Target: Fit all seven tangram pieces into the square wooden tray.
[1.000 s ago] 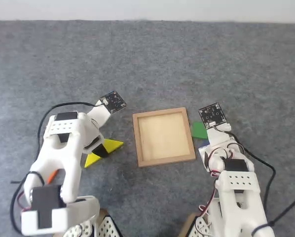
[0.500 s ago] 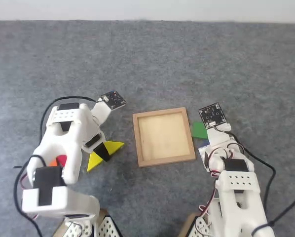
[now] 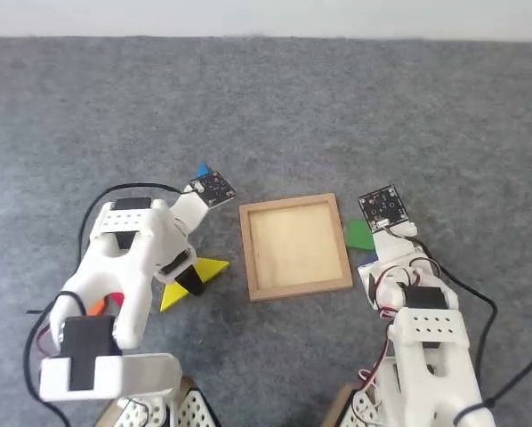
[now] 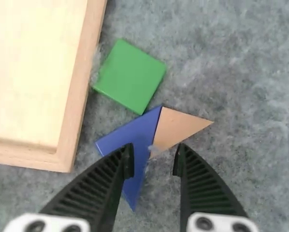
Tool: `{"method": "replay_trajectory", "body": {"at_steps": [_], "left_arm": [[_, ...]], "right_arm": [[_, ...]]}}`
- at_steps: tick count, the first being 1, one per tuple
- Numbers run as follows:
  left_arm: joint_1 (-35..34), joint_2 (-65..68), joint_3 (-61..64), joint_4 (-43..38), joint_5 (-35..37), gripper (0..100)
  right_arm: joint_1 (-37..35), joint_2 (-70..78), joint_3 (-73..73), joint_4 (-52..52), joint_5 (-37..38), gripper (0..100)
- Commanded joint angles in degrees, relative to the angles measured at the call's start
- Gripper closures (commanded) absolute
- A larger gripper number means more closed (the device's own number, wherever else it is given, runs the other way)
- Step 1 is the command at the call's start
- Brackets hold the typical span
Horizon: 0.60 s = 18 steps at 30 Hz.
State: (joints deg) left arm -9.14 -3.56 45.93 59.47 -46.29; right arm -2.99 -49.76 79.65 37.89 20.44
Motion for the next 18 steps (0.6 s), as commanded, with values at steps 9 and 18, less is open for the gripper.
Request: {"method": "replay_trajectory", "body": {"at_steps": [9, 18], "left_arm": [[-0.79, -1.23, -1.89, -0.44, -0.88, 73], [-0.26, -1.23, -2.24, 0.35, -3.87, 69]], "right_arm": [[0.48, -2.15, -0.62, -0.57, -0.18, 84.4], [0.57, -2.15, -0.62, -0.57, -0.18, 84.4]]}}
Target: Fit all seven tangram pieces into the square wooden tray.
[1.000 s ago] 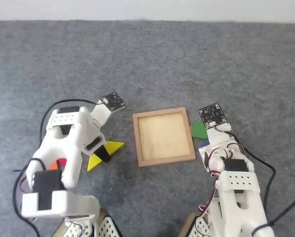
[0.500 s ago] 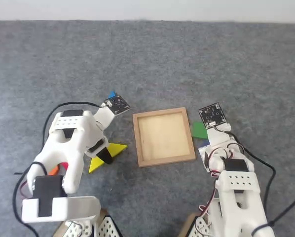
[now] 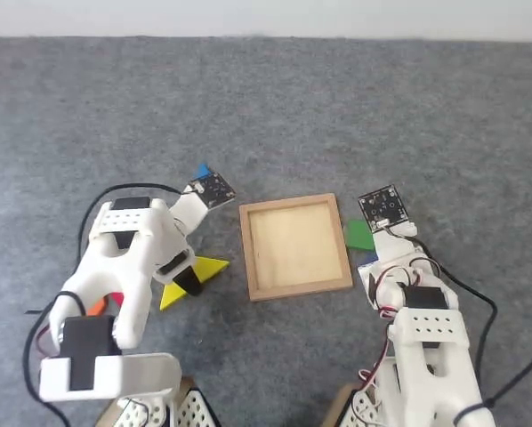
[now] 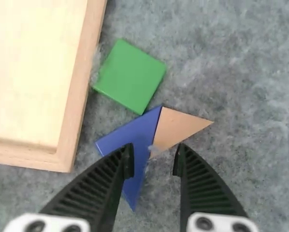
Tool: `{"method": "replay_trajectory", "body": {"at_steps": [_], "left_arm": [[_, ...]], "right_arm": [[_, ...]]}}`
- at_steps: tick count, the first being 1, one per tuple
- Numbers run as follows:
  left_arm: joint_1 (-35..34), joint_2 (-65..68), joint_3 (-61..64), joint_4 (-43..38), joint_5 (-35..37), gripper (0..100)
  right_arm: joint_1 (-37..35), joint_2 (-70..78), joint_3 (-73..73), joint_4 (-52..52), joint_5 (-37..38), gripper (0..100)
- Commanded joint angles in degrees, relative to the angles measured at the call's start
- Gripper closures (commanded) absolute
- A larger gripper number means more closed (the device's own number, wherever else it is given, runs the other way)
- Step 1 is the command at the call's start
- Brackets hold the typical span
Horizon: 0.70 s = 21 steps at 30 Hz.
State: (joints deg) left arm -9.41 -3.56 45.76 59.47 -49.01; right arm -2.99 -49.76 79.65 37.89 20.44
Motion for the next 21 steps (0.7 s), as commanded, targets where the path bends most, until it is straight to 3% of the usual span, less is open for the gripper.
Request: {"method": "replay_trajectory", "body": {"at_steps": [1, 21], "left_arm": [[-0.09, -1.23, -2.07, 0.35, -1.14, 69], [-0.18, -1.67, -0.84, 0.35, -1.05, 81]], "right_arm": [[0.48, -2.15, -0.62, -0.57, -0.18, 84.4], [0.48, -2.15, -0.62, -0.57, -0.18, 84.4]]}}
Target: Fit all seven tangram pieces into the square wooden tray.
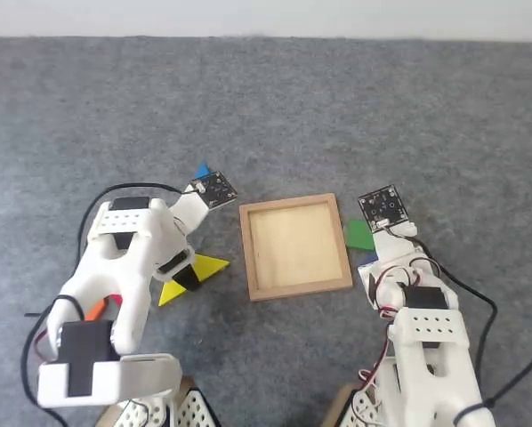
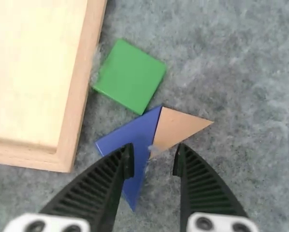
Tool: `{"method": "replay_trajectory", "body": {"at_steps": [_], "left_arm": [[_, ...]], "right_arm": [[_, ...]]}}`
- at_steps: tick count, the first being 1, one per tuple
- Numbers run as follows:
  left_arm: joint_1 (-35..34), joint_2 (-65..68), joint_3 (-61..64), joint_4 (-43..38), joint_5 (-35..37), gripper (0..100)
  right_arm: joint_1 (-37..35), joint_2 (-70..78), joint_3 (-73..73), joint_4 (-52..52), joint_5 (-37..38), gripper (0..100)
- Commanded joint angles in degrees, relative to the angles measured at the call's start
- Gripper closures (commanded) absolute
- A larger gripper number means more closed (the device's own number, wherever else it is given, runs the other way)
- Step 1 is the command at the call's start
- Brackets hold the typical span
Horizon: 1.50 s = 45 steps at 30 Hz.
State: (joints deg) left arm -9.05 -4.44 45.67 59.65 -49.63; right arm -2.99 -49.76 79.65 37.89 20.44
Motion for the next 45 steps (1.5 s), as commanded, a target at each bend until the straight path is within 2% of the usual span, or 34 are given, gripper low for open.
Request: {"method": "replay_trajectory", "body": {"at_steps": [1, 5, 10, 14, 19, 26, 31, 40, 45], "left_arm": [[-0.53, -1.67, -0.22, 0.18, -0.44, 81], [-0.97, -11.69, 4.53, -0.26, 0.53, 80], [-0.62, -29.54, 9.19, 0.09, 8.79, 72], [-0.53, -35.60, 12.62, 0.18, 7.65, 69], [-0.97, -33.14, 14.64, -1.49, 0.70, 67], [-2.11, -16.88, 13.14, -14.07, -3.69, 65], [-2.99, -9.67, 6.02, -6.33, -4.92, 66], [0.70, -9.93, 8.04, -9.23, -5.27, 67], [-0.26, -9.32, 7.87, -9.32, -7.65, 67]], "right_arm": [[0.48, -2.15, -0.62, -0.57, -0.18, 84.4], [0.40, -2.15, -0.62, -0.57, -0.18, 84.4], [0.31, -2.15, -0.62, -0.57, -0.18, 84.4], [0.31, -2.15, -0.62, -0.48, -0.18, 84.4], [0.40, -2.15, -0.62, -0.48, -0.26, 84.4], [0.66, -2.15, -0.62, -0.48, -0.35, 84.4], [0.66, -2.15, -0.62, -0.57, -0.26, 84.4], [0.57, -2.15, -0.62, -0.66, -0.26, 84.4], [0.48, -2.15, -0.62, -0.66, -0.26, 84.4]]}}
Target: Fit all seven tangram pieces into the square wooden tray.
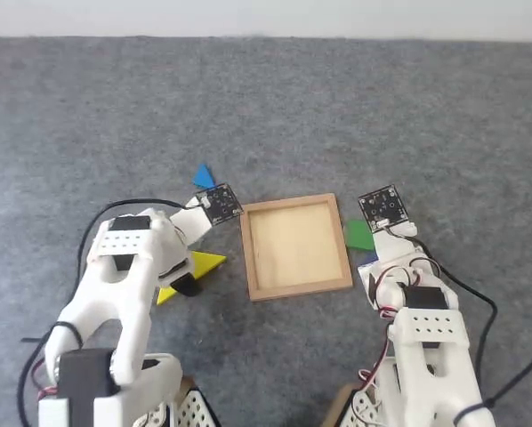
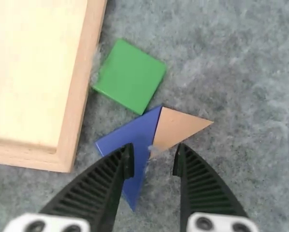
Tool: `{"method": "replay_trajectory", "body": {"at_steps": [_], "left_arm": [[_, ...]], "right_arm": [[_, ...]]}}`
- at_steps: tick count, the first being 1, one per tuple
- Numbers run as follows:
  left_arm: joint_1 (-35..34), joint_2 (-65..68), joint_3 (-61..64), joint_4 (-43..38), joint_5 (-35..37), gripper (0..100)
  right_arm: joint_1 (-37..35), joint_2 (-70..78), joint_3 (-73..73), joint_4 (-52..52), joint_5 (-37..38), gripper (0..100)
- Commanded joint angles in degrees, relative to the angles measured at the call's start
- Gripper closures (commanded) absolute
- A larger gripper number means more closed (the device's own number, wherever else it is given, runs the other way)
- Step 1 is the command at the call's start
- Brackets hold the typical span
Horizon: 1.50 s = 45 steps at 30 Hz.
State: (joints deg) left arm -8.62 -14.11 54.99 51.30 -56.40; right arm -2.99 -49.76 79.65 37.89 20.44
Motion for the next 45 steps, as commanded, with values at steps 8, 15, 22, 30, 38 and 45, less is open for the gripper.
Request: {"method": "replay_trajectory", "body": {"at_steps": [8, 15, 22, 30, 38, 45], "left_arm": [[-3.25, 4.84, -5.85, -1.23, -0.62, 67], [-1.76, 5.45, -5.93, -1.23, -0.70, 67], [-1.58, 5.54, -5.85, -0.70, -0.97, 67], [-1.49, 5.54, -5.85, 0.97, -1.05, 70], [-1.49, 5.54, -5.49, 1.23, -2.37, 71], [-2.20, 5.10, -5.49, 1.14, -1.58, 72]], "right_arm": [[0.40, -2.15, -0.62, -0.75, -0.18, 84.4], [0.40, -2.15, -0.62, -0.75, -0.18, 84.4], [0.40, -2.15, -0.62, -0.66, -0.18, 84.4], [0.40, -2.15, -0.62, -0.66, -0.18, 84.4], [0.31, -2.15, -0.62, -0.57, -0.18, 84.4], [0.31, -2.15, -0.62, -0.57, -0.18, 84.4]]}}
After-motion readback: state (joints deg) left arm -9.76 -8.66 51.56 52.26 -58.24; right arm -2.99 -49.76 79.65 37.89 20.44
